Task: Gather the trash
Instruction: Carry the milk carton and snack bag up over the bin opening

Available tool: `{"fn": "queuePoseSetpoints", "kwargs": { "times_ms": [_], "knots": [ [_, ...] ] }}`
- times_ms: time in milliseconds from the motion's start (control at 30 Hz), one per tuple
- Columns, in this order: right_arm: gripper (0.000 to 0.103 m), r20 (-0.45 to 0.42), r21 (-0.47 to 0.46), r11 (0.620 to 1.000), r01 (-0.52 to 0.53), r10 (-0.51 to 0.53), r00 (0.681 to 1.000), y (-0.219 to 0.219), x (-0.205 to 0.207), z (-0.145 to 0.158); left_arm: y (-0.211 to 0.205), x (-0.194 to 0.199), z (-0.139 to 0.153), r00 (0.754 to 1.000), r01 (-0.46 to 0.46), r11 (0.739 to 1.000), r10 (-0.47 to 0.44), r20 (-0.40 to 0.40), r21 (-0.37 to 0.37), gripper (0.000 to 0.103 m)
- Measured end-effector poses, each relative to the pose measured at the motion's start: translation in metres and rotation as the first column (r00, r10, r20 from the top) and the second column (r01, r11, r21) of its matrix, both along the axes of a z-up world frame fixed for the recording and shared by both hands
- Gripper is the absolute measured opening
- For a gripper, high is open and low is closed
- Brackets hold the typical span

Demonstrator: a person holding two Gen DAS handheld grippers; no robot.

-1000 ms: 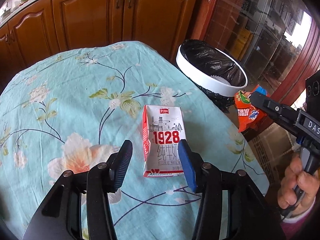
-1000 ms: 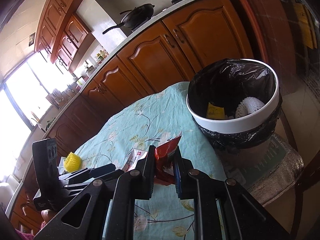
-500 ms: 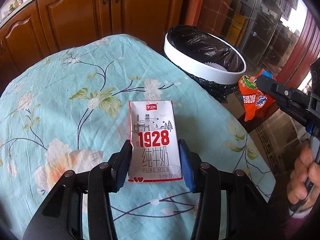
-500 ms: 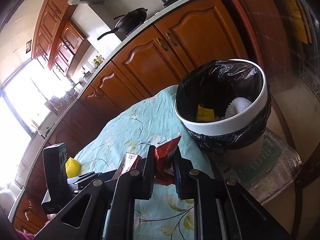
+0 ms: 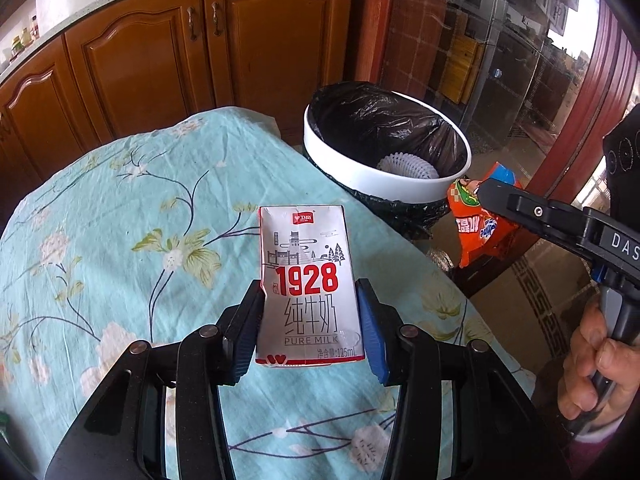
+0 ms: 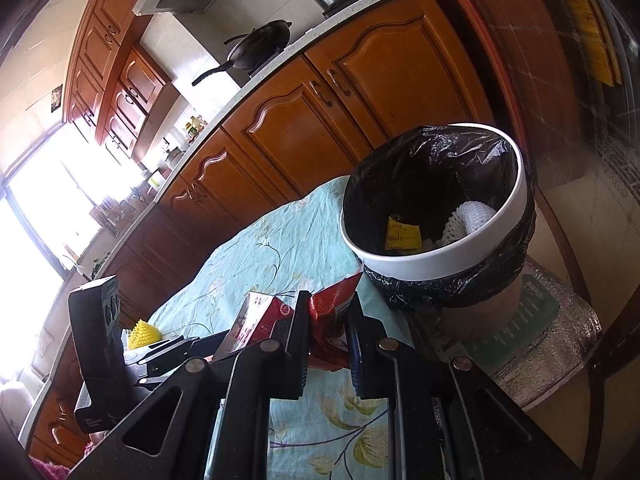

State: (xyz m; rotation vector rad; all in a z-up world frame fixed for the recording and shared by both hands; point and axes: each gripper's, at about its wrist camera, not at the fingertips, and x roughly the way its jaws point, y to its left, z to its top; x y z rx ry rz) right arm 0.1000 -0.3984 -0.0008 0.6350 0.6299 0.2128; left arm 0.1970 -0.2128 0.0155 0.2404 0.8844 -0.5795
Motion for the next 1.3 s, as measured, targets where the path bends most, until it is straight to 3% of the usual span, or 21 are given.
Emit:
{"fn": "queuePoseSetpoints", "kwargs": {
  "times_ms": [1300],
  "knots": [
    [0.016, 0.030, -0.058, 0.995, 0.076, -0.074, 0.997, -0.060, 0.052, 0.017, -0.069, 0.053, 0.040, 0.997, 0.061, 0.997, -0.058, 0.058, -0.047, 0.044]
  ]
}}
